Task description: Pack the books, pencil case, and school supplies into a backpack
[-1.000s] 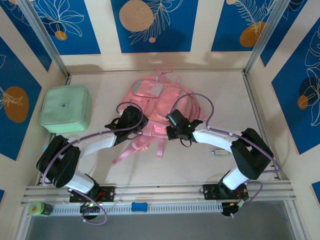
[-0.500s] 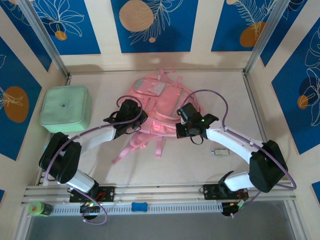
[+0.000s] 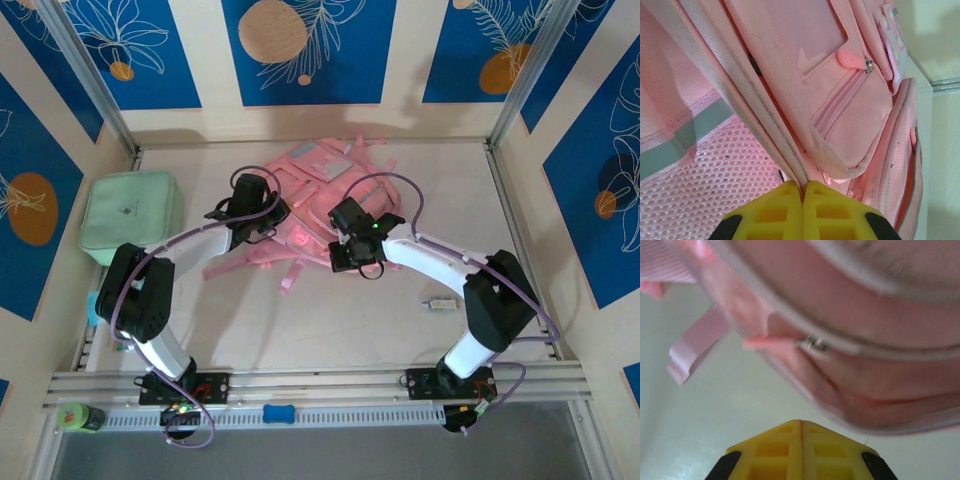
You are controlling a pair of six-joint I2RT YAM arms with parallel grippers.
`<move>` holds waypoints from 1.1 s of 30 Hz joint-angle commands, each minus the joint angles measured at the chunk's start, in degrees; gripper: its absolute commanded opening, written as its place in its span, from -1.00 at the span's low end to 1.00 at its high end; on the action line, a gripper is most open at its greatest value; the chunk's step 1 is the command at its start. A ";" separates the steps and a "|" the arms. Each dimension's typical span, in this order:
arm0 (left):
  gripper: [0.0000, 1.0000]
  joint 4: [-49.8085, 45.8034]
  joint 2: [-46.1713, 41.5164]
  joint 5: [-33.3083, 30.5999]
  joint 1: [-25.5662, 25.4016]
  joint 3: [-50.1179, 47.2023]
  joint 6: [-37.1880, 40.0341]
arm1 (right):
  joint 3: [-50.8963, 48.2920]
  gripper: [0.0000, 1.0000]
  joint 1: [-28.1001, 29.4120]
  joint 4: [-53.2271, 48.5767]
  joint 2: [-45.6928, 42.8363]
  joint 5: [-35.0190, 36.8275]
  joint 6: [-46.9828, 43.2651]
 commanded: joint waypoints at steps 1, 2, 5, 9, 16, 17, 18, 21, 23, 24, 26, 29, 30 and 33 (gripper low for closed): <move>-1.00 4.42 -0.25 3.18 0.09 -1.01 -0.20 | 3.07 -0.76 0.35 -2.11 0.81 0.47 6.64; -1.00 4.65 -0.14 3.38 0.09 -1.17 -0.40 | 3.13 -0.68 0.62 -2.07 0.81 0.64 8.83; -1.00 4.68 -0.25 2.63 -0.08 -1.62 -0.43 | 3.24 -0.39 2.21 -1.34 1.53 2.81 15.83; -1.00 3.59 -0.13 2.50 -0.26 -0.77 -0.32 | 5.64 -0.17 3.77 -2.57 4.67 5.76 25.01; -1.00 2.48 0.26 2.05 -0.70 0.22 -0.31 | 11.51 0.01 5.14 -4.13 11.25 11.16 32.13; -1.00 2.77 0.16 2.02 -0.70 0.03 -0.32 | 12.30 0.02 5.15 -3.97 12.15 11.69 32.22; -1.00 3.00 -0.01 1.89 -0.70 -0.15 -0.40 | 13.52 0.02 5.09 -4.59 13.49 12.42 32.56; -1.00 2.59 -0.08 1.69 -0.70 0.08 -0.18 | 16.27 -0.02 5.47 -6.15 16.17 15.38 32.70; -1.00 2.58 -0.09 1.54 -0.70 0.40 -0.14 | 16.48 -0.08 5.54 -6.53 17.01 17.23 33.45; -1.00 2.65 0.06 1.54 -0.70 0.50 -0.14 | 16.10 -0.10 5.61 -6.44 17.15 18.30 33.89; -1.00 2.84 0.27 1.70 -0.70 0.66 -0.27 | 14.94 -0.14 5.44 -4.79 17.40 19.56 34.09; -1.00 2.94 0.50 1.76 -0.66 0.68 -0.32 | 13.62 -0.27 5.02 -2.64 17.76 19.69 33.85; -1.00 2.92 0.52 1.81 -0.70 0.57 -0.33 | 13.57 -0.28 4.82 -2.42 18.07 19.60 33.53; -1.00 2.83 0.34 1.56 -0.70 0.34 -0.15 | 13.72 -0.26 4.28 -3.52 18.73 19.65 34.52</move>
